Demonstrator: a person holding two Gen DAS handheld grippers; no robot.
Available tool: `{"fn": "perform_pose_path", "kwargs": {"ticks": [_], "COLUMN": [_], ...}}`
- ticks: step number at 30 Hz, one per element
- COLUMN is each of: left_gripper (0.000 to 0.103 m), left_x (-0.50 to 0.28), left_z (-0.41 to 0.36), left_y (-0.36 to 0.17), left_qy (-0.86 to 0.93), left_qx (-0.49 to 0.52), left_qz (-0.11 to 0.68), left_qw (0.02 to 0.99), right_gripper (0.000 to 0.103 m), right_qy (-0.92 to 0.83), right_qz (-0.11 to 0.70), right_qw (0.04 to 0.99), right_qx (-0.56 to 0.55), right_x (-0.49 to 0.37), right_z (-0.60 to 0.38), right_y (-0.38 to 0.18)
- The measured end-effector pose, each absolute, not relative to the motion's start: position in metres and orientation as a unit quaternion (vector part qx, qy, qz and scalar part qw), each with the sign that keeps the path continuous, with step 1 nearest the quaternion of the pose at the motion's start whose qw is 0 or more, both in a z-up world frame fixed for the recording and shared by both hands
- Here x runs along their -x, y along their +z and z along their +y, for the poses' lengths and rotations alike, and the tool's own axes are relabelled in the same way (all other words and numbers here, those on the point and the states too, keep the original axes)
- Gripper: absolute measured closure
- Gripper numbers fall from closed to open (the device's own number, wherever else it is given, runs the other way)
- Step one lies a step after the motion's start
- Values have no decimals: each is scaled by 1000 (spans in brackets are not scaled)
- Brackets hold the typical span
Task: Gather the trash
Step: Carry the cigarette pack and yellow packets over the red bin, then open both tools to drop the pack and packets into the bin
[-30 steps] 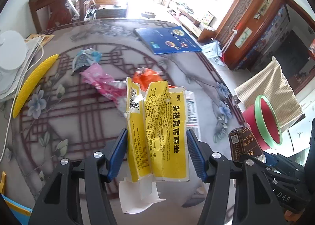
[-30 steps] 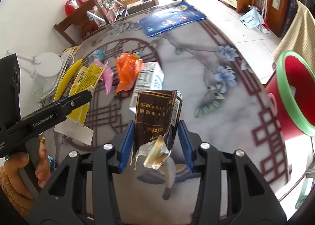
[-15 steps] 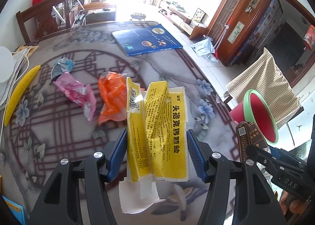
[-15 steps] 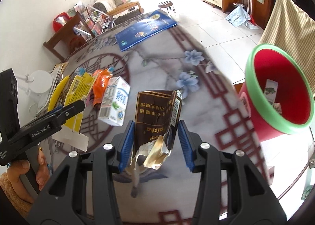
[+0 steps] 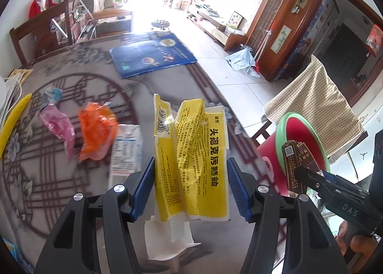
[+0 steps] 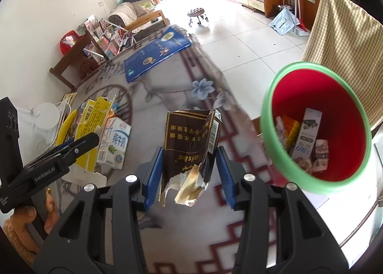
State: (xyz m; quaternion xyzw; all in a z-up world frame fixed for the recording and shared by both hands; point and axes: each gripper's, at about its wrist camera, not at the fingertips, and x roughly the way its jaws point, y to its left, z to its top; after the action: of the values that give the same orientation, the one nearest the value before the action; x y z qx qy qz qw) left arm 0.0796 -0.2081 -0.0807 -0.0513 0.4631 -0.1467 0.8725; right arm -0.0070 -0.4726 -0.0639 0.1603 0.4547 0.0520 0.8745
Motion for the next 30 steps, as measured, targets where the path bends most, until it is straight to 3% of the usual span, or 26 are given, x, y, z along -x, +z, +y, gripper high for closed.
{"fn": "perform_pose_path", "kwargs": {"ticks": [30], "left_gripper": [46], "left_x": [-97], "left_z": [-444], "left_y": [-69], "left_qy": [-326], "left_qx": [-26], "left_qz": [464], "left_qw": [823], "right_gripper": [59], "right_qy": [-94], "right_qz": [423], "right_qw": [870], "right_qx": [-235], "right_x": [35], "right_z": [-670], "right_y": [-72]}}
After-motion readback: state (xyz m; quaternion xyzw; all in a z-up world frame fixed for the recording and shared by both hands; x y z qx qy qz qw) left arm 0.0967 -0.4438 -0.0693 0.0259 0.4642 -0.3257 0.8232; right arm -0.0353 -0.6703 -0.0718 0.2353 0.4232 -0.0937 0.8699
